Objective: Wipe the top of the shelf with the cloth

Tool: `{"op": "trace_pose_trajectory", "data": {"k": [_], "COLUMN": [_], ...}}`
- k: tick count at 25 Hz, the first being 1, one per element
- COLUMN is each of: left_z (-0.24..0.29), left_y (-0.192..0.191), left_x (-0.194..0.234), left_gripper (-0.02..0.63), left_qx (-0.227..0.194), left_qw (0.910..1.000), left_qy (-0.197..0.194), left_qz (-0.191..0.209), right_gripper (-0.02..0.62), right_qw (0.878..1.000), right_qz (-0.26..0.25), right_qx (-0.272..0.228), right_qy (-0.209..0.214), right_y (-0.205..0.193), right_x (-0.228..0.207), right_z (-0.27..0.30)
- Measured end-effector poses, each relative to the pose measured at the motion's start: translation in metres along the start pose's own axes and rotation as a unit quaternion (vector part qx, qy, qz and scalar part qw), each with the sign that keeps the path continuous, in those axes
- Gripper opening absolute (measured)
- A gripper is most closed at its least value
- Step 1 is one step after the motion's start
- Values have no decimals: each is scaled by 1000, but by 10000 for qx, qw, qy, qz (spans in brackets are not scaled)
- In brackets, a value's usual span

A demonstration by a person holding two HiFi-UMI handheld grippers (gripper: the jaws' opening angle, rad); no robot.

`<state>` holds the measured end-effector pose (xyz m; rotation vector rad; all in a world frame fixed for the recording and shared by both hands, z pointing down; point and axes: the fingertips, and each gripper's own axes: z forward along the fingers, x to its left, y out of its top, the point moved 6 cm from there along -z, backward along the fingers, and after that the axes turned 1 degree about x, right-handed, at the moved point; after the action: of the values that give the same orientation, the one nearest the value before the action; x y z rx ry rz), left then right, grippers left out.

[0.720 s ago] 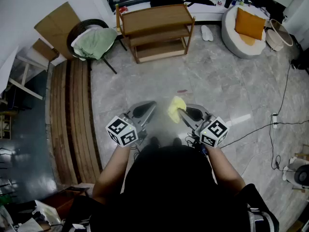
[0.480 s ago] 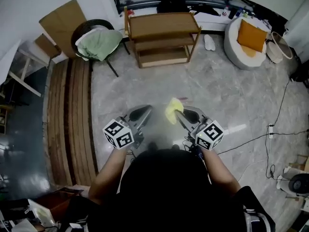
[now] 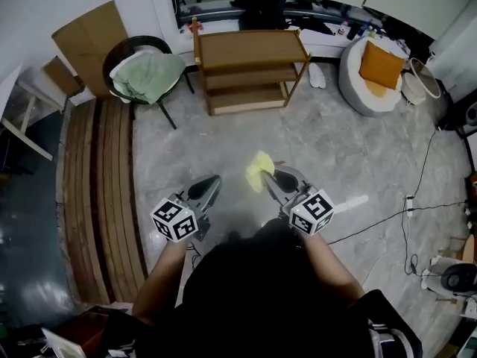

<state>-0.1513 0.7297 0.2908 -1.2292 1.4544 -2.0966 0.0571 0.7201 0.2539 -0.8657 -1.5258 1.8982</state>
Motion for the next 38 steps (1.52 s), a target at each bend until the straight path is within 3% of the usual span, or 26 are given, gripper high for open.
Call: {"op": "trace_pose_trajectory", "data": {"k": [6, 9, 14, 18, 28, 34, 38], "left_z": [24, 51, 103, 136, 217, 223, 235], "left_y": [5, 12, 30, 77, 146, 174, 184], "left_x": [32, 45, 75, 117, 203, 269, 316], "left_gripper": [12, 12, 11, 12, 11, 11, 12], "left_qx": [79, 132, 285, 399, 238, 110, 87], "left_qw": [9998, 9998, 9995, 9989, 9962, 9941, 9939], "left_qy": [-86, -96, 37, 231, 822, 1011, 931], "left_qz": [-141, -147, -112, -128, -189, -382, -580], "right_gripper": [46, 46, 46, 46, 46, 46, 46], "right_qw": [9981, 9977, 9973, 9952, 9913, 9925, 9933], "right_qz": [66, 152, 183, 262, 288, 323, 327], "right_qx": [352, 370, 393, 415, 443, 484, 619], "right_qy": [498, 538, 598, 847, 1204, 1079, 921], "right_y": [-6, -5, -7, 19, 41, 53, 55], "right_x": [-9, -32, -92, -142, -261, -302, -326], "right_z": [24, 34, 59, 113, 198, 266, 304]}}
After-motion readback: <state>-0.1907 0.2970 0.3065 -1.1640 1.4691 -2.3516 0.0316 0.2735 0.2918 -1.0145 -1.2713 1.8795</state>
